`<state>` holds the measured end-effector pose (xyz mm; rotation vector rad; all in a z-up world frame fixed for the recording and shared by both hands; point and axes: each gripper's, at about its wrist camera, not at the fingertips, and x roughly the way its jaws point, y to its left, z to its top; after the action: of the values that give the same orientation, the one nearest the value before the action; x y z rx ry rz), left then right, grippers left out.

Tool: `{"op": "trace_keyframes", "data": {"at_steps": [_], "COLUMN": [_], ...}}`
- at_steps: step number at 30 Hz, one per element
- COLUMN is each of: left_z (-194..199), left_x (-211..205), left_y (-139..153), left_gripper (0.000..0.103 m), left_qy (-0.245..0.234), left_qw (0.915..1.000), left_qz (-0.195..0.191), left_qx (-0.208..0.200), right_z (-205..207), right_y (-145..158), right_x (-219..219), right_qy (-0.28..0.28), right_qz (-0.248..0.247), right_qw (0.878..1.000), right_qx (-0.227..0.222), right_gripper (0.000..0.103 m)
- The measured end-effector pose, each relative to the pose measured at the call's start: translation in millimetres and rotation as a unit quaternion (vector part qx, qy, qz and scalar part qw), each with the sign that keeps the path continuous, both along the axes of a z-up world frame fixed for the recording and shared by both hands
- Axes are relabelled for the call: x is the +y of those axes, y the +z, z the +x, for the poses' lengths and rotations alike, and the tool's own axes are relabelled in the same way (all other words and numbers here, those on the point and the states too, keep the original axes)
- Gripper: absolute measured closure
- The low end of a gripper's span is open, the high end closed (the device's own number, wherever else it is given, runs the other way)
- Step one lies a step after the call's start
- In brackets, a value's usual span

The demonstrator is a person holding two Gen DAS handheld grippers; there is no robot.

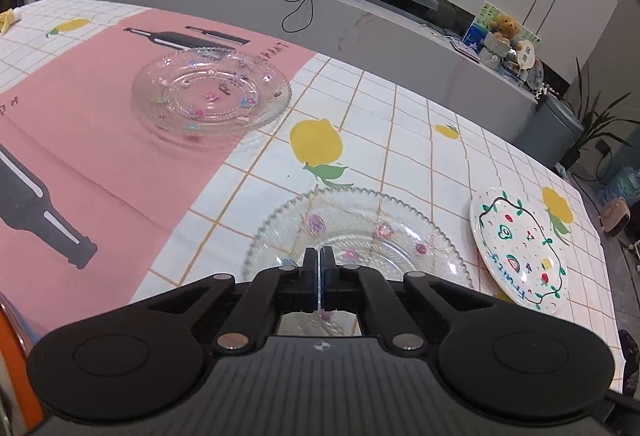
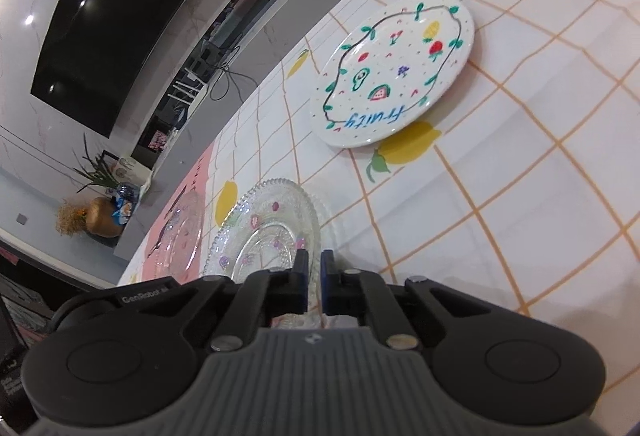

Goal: Organize plates and bowls
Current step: 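Lift the glass plate with both grippers and lower it beside the bowl stack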

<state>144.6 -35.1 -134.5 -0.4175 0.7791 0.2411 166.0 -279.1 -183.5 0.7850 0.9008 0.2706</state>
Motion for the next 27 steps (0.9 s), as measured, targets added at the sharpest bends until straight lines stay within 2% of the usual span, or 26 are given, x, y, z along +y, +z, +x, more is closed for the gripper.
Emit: {"op": "trace_keyframes", "data": {"at_steps": [4, 7, 14, 15, 16, 18, 21, 23, 25, 27], "left_z": [-2.9, -3.2, -7.1, -8.7, -11.1, -14.2, -7.7, -6.8, -7.2, -7.2], "left_x": [-2.9, -3.5, -10.6, -12.2, -14.4, -17.6, -16.2, -13.4, -14.5, -13.3], "left_y": [5.5, 5.3, 5.4, 5.9, 6.9, 7.8, -0.5, -6.6, -6.5, -5.1], "left_gripper": [0.092, 0.084, 0.081, 0.075, 0.061, 0.055, 0.055, 0.06, 0.076, 0.085], "left_qy": [-0.006, -0.019, -0.031, -0.034, -0.032, -0.026, -0.039, -0.036, -0.043, -0.048], "left_qw": [0.9995, 0.9995, 0.9989, 0.9987, 0.9983, 0.9975, 0.9986, 0.9992, 0.9989, 0.9988], "left_qz": [0.029, 0.022, 0.016, 0.019, 0.029, 0.049, 0.034, 0.017, 0.021, 0.003], "left_qx": [-0.01, -0.015, -0.03, -0.034, -0.039, -0.044, -0.011, -0.001, 0.0, 0.001], "right_z": [-2.8, -5.4, -11.0, -11.5, -11.7, -13.3, -14.8, -13.9, -14.1, -14.0], "right_y": [4.5, 4.7, 4.3, 4.3, 4.5, 6.7, 7.2, 5.4, 4.8, 5.3], "right_x": [-17.1, -26.6, -35.9, -36.7, -36.8, -38.7, -42.7, -43.6, -44.1, -42.9], "right_qy": [-0.018, -0.034, -0.041, -0.043, -0.045, -0.049, -0.052, -0.054, -0.053, -0.052], "right_qz": [0.0, 0.003, -0.005, -0.005, -0.007, -0.02, -0.027, -0.02, -0.018, -0.022], "right_qw": [1.0, 0.999, 0.999, 0.999, 0.999, 0.999, 0.998, 0.998, 0.998, 0.998], "right_qx": [0.002, 0.004, 0.01, 0.01, 0.009, 0.006, 0.003, 0.005, 0.005, 0.004], "right_gripper": [0.101, 0.101, 0.101, 0.101, 0.101, 0.101, 0.101, 0.101, 0.101, 0.101]}}
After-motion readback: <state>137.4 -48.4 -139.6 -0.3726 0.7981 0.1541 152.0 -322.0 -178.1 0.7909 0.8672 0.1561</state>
